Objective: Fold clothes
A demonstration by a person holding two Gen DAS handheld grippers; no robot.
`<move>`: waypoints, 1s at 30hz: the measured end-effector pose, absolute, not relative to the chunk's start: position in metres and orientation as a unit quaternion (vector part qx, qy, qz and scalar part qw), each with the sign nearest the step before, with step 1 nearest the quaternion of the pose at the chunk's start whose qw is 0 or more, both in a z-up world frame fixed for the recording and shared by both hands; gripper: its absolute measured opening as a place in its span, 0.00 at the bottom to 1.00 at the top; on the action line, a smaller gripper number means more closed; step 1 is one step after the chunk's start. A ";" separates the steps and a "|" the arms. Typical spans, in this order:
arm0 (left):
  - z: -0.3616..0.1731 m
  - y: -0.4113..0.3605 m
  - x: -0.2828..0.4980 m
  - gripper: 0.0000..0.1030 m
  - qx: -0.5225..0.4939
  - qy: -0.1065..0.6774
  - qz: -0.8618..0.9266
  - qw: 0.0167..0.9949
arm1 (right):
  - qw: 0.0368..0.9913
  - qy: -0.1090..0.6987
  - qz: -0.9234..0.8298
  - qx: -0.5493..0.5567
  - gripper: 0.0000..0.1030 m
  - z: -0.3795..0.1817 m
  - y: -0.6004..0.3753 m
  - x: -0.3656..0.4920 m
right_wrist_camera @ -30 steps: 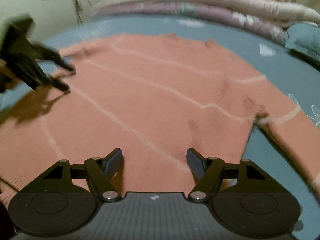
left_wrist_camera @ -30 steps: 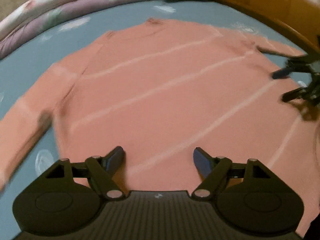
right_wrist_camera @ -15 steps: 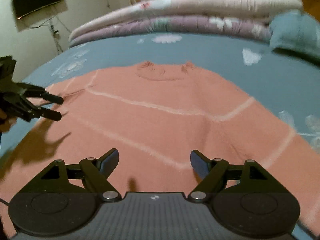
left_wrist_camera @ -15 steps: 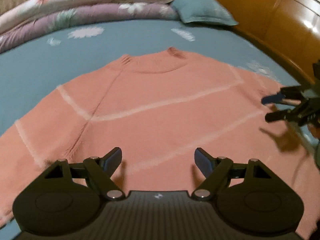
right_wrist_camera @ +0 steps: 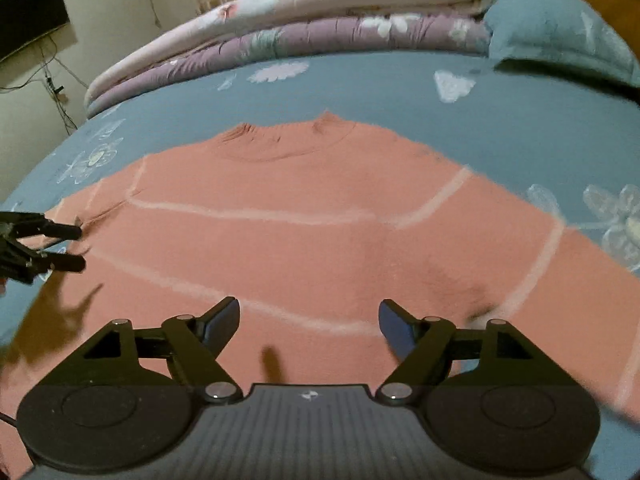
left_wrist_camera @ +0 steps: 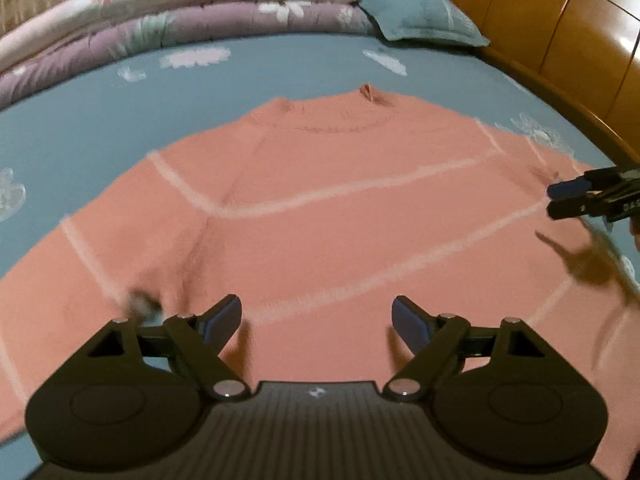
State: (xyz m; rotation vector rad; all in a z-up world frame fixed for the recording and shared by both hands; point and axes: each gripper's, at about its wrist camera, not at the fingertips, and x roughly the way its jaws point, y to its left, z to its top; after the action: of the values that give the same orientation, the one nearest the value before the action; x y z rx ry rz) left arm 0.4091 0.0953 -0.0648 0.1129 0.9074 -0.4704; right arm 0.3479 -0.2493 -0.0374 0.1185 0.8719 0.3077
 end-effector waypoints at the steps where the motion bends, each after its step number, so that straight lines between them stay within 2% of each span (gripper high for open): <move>1: -0.070 0.101 0.404 0.80 0.052 0.442 -0.219 0.869 | 0.892 0.428 0.136 0.056 0.79 -0.042 -0.250 0.342; 4: -0.077 0.118 0.385 0.80 0.053 0.444 -0.215 0.868 | 0.892 0.438 0.097 0.058 0.80 -0.052 -0.264 0.315; 8: -0.061 0.113 0.361 0.82 0.121 0.441 -0.220 0.862 | 0.895 0.439 0.044 0.069 0.82 -0.039 -0.269 0.272; 10: -0.050 0.104 0.356 0.83 0.140 0.416 -0.247 0.864 | 0.901 0.430 0.027 0.060 0.82 -0.031 -0.258 0.257; 16: -0.047 0.062 0.363 0.86 0.116 0.393 -0.329 0.851 | 0.892 0.443 0.002 0.089 0.84 -0.054 -0.238 0.245; 18: -0.058 0.058 0.362 0.86 0.125 0.416 -0.323 0.841 | 0.894 0.439 -0.010 0.085 0.83 -0.059 -0.243 0.236; 21: -0.071 0.058 0.361 0.86 0.133 0.439 -0.317 0.830 | 0.892 0.441 -0.029 0.092 0.84 -0.046 -0.247 0.223; 25: -0.075 0.067 0.362 0.92 0.125 0.448 -0.316 0.827 | 0.905 0.417 -0.014 0.081 0.86 -0.026 -0.235 0.225; 30: -0.078 0.068 0.362 0.92 0.114 0.449 -0.307 0.831 | 0.880 0.470 -0.004 0.076 0.88 -0.058 -0.220 0.233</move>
State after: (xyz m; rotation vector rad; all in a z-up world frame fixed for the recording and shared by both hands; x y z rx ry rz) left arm 0.3616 0.0683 -0.0779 0.2411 0.9533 -0.6511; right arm 0.2334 -0.2200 -0.0579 0.1577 0.9791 -0.0083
